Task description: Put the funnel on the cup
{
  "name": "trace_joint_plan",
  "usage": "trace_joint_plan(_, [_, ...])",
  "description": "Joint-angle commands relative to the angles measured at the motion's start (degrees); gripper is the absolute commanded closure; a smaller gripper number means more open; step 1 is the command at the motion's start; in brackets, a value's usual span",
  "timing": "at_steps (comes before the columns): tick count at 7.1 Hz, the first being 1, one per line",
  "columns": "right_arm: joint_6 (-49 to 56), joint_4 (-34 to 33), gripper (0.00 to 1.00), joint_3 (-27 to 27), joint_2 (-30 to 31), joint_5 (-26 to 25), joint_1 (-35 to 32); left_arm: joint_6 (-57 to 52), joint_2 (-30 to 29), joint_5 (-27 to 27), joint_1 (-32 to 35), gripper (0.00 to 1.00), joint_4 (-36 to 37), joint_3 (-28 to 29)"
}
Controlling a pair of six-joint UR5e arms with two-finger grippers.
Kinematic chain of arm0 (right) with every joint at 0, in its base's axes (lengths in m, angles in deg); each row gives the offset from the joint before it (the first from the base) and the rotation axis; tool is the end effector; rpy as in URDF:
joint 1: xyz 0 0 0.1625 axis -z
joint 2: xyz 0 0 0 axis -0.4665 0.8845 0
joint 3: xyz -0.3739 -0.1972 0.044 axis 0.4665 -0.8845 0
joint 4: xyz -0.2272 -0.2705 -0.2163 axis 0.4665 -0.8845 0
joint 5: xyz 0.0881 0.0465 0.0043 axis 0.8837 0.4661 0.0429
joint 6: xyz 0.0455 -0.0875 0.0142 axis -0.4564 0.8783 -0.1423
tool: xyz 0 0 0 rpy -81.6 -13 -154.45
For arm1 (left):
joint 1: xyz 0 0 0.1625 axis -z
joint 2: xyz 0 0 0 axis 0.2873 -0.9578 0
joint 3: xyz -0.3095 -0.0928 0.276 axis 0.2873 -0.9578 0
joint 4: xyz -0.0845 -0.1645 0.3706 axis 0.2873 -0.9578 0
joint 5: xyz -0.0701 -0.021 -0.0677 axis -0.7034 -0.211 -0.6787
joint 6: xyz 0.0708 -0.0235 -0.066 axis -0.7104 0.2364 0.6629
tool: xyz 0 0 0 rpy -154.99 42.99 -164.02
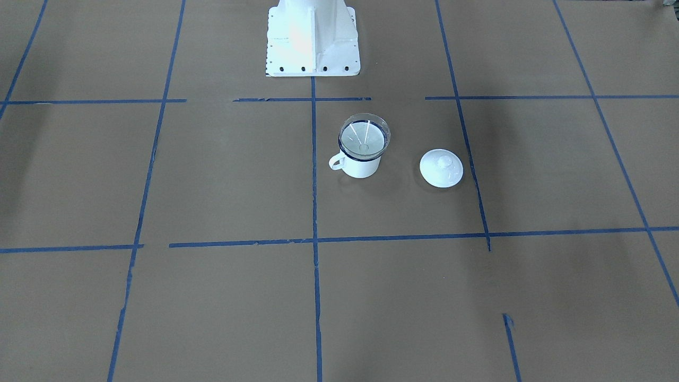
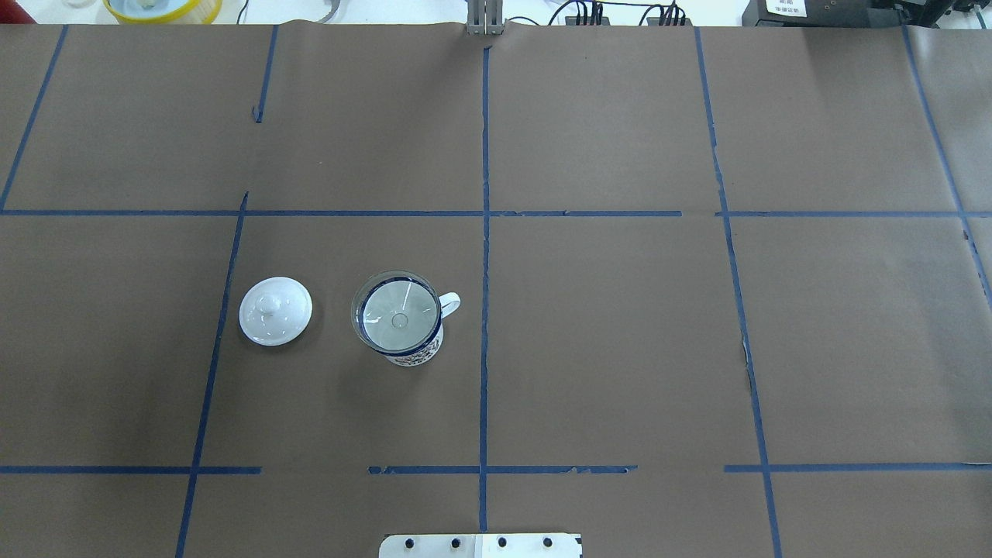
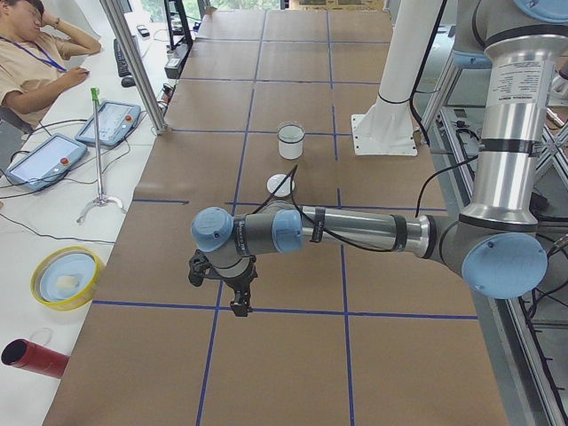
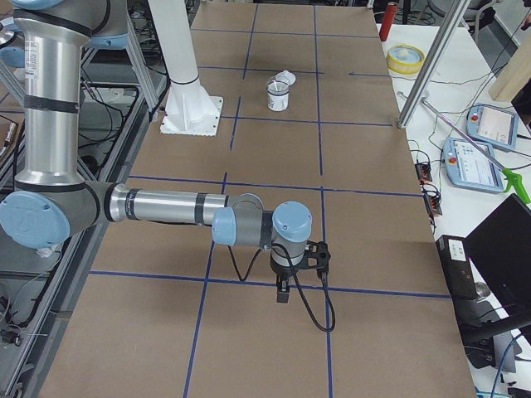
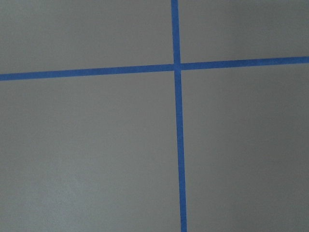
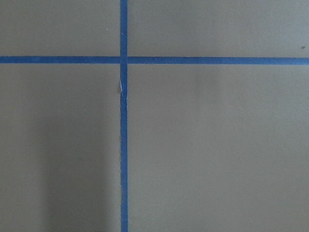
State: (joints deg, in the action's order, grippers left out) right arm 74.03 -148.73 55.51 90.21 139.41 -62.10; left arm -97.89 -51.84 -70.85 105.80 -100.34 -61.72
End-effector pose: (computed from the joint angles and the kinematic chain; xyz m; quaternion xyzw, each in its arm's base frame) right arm 0.0669 -0.4451 0.6701 -0.0093 -0.3519 0.0051 0.9360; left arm -0.0546 -0.4969 0.6410 -0.0456 0.3882 0.0455 0.9193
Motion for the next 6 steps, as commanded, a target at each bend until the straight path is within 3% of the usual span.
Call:
trace_joint_plan(1, [0.0, 0.0, 0.0, 0.0, 0.0, 0.0, 0.0, -0.2, 1.6, -0.7, 1.2, 0.0, 0.0, -3.0])
trace_joint_plan(2, [0.0, 0.0, 0.0, 0.0, 0.0, 0.0, 0.0, -0.3, 4.2, -0.7, 1.6, 0.0, -2.0, -5.5])
trace_joint_plan(6, [0.0, 0.0, 0.0, -0.1, 0.0, 0.0, 0.0, -0.1, 3.7, -0.2, 1.6, 0.0, -2.4, -5.0])
